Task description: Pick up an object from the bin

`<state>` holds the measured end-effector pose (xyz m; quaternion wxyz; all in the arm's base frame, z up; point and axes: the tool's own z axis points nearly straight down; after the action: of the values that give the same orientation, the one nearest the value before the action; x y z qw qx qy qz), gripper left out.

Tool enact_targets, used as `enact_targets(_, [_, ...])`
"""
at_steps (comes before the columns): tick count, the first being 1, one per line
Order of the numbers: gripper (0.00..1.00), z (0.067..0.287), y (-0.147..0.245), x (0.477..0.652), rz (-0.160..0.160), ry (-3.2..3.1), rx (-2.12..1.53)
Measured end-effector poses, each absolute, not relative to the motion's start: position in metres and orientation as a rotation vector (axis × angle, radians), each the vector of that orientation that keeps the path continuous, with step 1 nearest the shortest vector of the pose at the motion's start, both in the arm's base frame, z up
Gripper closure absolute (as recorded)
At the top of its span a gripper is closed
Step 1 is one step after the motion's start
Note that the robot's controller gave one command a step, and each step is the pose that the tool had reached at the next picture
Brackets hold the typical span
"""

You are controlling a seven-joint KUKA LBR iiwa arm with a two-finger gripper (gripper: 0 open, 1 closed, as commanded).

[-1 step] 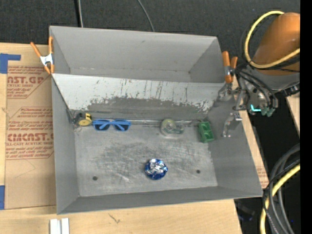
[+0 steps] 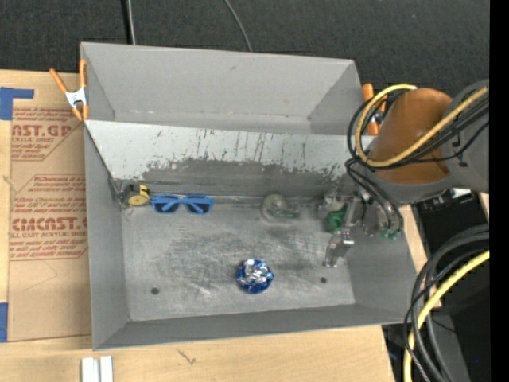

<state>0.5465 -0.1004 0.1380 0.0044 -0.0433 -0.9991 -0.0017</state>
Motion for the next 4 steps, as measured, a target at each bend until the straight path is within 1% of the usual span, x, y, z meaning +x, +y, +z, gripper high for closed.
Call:
enact_targets(1, [0.00, 0.076, 0.004, 0.492, -0.002, -3.102, -0.514])
enact_targets(2, [0.00, 0.083, 0.063, 0.487, -0.003, -3.119, -0.369])
enact_targets(3, [0.00, 0.072, -0.005, 0.504, -0.004, -3.115, -0.449])
enact_targets(4, [0.00, 0.078, 0.039, 0.496, -0.001, -3.143, -0.052])
